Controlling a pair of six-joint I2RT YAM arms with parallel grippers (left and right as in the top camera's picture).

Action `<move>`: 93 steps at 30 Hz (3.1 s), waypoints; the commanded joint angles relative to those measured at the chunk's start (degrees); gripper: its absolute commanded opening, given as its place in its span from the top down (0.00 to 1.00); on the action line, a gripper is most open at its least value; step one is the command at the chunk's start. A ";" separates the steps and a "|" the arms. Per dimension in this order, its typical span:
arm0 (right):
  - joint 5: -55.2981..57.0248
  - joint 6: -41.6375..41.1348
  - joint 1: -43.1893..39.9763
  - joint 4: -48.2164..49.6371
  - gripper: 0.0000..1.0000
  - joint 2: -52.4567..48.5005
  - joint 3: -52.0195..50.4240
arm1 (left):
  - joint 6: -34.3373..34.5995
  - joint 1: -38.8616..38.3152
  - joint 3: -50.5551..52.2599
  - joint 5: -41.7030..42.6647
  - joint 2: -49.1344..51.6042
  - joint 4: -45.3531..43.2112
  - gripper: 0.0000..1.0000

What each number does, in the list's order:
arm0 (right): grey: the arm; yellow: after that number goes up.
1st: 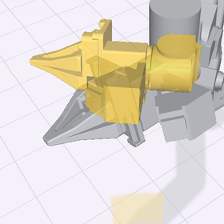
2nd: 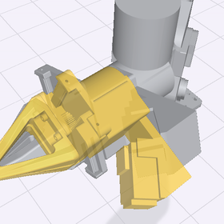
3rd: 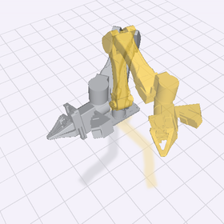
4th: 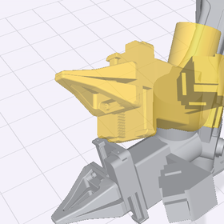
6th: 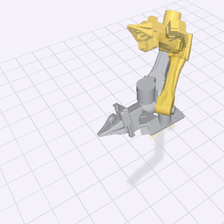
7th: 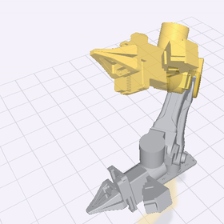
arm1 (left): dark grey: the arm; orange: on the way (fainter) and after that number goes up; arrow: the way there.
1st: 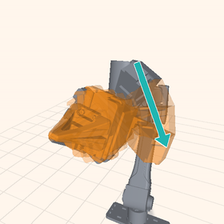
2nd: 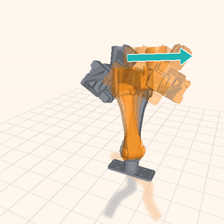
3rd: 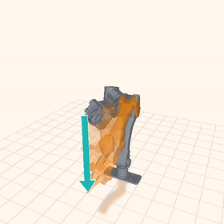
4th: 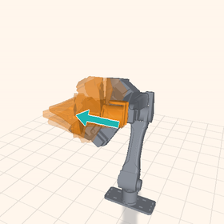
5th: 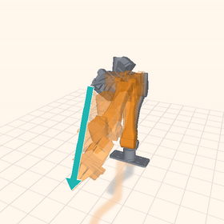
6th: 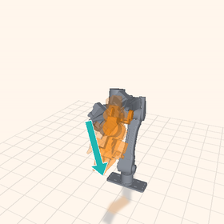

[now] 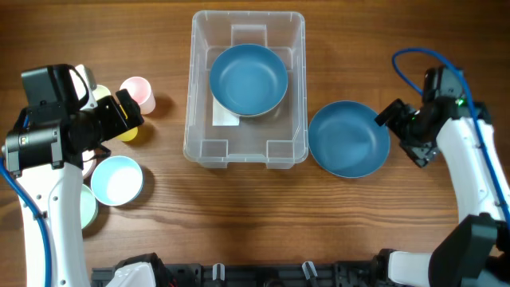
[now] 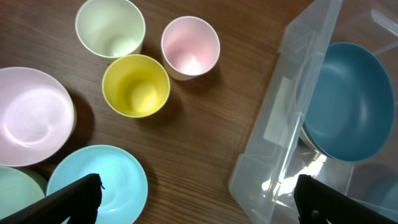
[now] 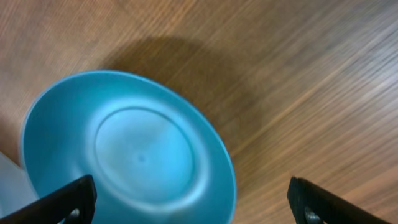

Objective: Pack container
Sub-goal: 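Move the right gripper to the near blue plate and grasp it, then stack the blue plate in the bin and withdraw the right gripper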

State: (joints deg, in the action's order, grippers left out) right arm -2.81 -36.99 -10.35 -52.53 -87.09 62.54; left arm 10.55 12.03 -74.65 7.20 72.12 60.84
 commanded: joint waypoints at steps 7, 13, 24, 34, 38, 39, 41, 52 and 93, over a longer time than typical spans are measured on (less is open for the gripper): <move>-1.53 1.01 0.15 17.66 0.13 0.31 -15.10 | -0.92 0.28 -0.96 0.07 -0.33 -0.07 0.00; -1.33 0.98 0.15 20.48 0.25 0.31 -18.23 | -0.92 0.28 -0.96 0.07 -0.33 0.31 0.00; -1.33 0.81 0.20 22.58 0.40 0.28 -21.64 | -0.92 0.28 -0.96 0.09 -0.33 0.50 0.00; -1.33 0.81 0.20 22.60 0.84 0.31 -21.64 | -0.92 0.28 -0.96 0.09 -0.33 0.52 0.00; -1.36 0.74 0.20 24.04 0.95 0.31 -21.62 | -0.92 0.28 -0.96 0.09 -0.33 0.52 0.00; -1.36 0.76 0.20 24.50 0.96 0.33 -21.62 | -0.92 0.28 -0.96 0.09 -0.33 0.52 0.00; -1.36 0.74 0.20 24.90 0.96 0.33 -21.29 | -0.92 0.28 -0.96 0.09 -0.33 0.52 0.00; -2.08 4.55 0.35 13.40 0.96 6.32 1.09 | -0.92 0.28 -0.96 0.09 -0.33 0.52 0.00; 7.65 20.28 32.17 1.31 0.38 -18.18 46.75 | -0.92 0.31 -0.96 0.07 -0.33 1.18 0.00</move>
State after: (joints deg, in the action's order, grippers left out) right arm -1.87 -14.70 22.83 -49.74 -115.50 107.90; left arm 10.55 12.03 -74.65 7.18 72.12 61.95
